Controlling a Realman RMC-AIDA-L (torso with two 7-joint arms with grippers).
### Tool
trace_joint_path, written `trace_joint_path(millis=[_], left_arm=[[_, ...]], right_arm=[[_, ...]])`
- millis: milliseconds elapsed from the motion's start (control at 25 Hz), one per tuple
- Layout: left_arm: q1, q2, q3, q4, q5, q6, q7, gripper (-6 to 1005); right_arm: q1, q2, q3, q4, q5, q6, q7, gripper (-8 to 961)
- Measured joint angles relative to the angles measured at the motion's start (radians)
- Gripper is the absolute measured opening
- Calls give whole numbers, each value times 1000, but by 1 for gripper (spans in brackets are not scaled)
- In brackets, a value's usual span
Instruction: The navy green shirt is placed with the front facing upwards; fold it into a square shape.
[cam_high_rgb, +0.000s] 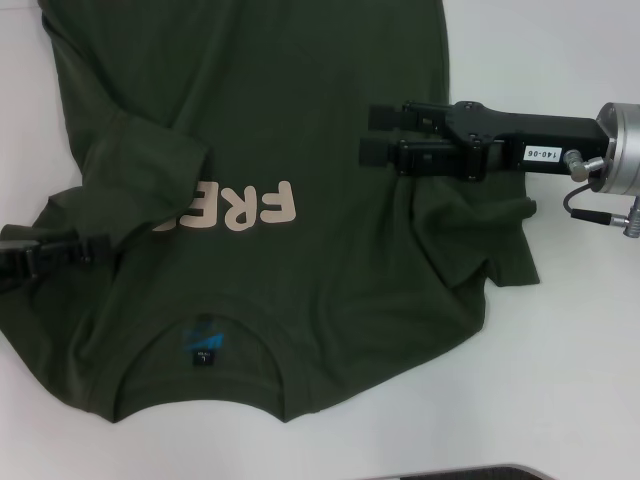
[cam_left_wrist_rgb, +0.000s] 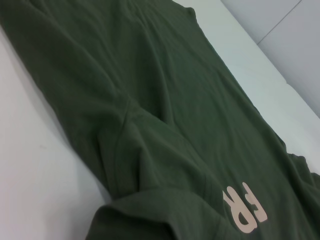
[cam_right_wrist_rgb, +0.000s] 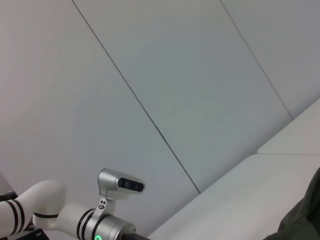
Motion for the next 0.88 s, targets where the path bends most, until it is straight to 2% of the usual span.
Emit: trace_joint_path(millis=[880], left_arm=[[-21,3,23,-18,22,-24,-12,674]], right_arm=[[1,0,12,-5,0,-2,1,914]])
